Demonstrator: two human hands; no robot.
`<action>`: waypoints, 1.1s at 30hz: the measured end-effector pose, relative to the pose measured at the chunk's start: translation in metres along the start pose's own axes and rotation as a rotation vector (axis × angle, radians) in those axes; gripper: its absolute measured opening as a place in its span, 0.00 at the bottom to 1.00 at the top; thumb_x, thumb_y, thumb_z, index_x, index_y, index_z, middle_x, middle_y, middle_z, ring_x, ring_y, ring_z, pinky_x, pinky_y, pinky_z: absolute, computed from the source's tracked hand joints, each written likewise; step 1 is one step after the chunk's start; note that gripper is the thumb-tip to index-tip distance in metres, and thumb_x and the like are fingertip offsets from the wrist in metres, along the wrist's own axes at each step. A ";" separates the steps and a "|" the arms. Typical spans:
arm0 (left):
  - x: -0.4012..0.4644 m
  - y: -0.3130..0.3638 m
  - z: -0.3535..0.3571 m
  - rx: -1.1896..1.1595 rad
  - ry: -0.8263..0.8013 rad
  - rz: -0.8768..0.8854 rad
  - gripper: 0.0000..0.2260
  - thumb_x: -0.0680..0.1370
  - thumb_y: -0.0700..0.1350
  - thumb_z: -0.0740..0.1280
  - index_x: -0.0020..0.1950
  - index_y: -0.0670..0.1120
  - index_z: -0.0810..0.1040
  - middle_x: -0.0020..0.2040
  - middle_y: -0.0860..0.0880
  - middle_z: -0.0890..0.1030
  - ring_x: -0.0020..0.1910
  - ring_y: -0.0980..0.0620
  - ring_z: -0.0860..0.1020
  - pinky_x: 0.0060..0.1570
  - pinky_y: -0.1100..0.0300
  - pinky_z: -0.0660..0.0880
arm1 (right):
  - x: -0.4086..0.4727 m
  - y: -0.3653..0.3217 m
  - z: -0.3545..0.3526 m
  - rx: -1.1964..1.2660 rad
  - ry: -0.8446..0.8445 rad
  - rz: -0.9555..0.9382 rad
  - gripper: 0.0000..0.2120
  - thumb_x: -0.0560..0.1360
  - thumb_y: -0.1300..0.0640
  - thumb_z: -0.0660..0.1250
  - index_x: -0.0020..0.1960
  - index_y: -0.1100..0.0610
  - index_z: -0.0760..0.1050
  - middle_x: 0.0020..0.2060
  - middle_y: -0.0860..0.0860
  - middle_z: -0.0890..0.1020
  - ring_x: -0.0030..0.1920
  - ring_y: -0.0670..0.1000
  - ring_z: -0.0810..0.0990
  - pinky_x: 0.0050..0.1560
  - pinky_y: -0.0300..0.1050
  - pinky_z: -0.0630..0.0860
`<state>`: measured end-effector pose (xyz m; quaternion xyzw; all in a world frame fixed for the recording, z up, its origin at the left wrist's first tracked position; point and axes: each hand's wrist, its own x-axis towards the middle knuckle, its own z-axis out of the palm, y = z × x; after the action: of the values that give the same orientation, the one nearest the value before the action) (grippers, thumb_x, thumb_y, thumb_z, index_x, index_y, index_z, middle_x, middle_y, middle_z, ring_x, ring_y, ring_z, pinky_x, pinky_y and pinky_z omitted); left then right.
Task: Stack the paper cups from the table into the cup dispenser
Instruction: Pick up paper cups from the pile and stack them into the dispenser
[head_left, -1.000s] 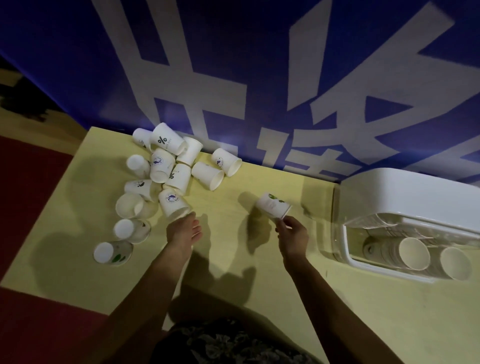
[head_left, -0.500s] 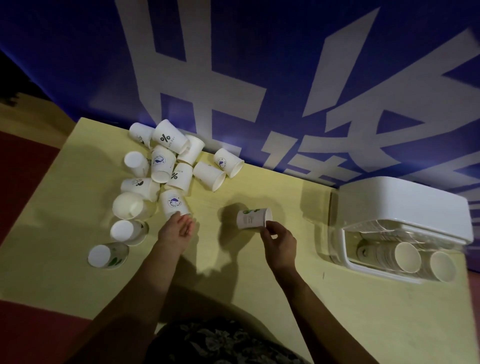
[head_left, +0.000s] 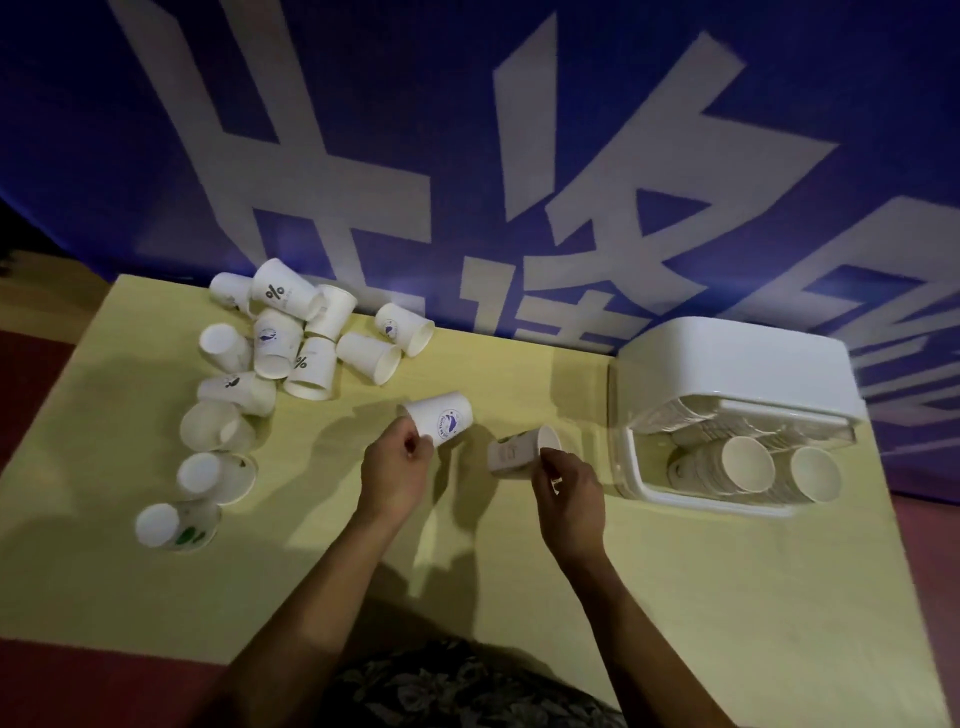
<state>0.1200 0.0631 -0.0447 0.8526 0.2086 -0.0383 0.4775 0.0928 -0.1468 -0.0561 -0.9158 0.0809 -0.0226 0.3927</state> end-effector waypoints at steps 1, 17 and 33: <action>-0.005 0.012 0.005 0.028 0.003 0.064 0.07 0.76 0.39 0.66 0.39 0.39 0.72 0.34 0.44 0.77 0.36 0.44 0.73 0.37 0.54 0.69 | 0.000 0.004 -0.010 -0.004 0.007 -0.018 0.04 0.76 0.60 0.66 0.46 0.55 0.79 0.37 0.45 0.78 0.39 0.51 0.76 0.37 0.48 0.75; -0.072 0.114 0.120 0.127 -0.161 0.527 0.04 0.75 0.42 0.68 0.47 0.45 0.82 0.39 0.50 0.80 0.38 0.51 0.76 0.41 0.54 0.75 | 0.022 0.098 -0.141 -0.221 0.201 -0.034 0.05 0.73 0.65 0.69 0.47 0.57 0.80 0.41 0.51 0.82 0.44 0.56 0.77 0.36 0.46 0.73; -0.098 0.135 0.158 0.215 -0.161 0.473 0.09 0.75 0.46 0.63 0.44 0.44 0.82 0.39 0.49 0.81 0.38 0.50 0.76 0.40 0.57 0.74 | 0.060 0.168 -0.112 -0.446 -0.285 -0.122 0.05 0.70 0.64 0.67 0.42 0.57 0.80 0.39 0.55 0.82 0.41 0.61 0.80 0.39 0.50 0.74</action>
<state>0.1045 -0.1610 0.0034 0.9176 -0.0404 -0.0152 0.3950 0.1179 -0.3512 -0.1016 -0.9768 -0.0275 0.1010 0.1867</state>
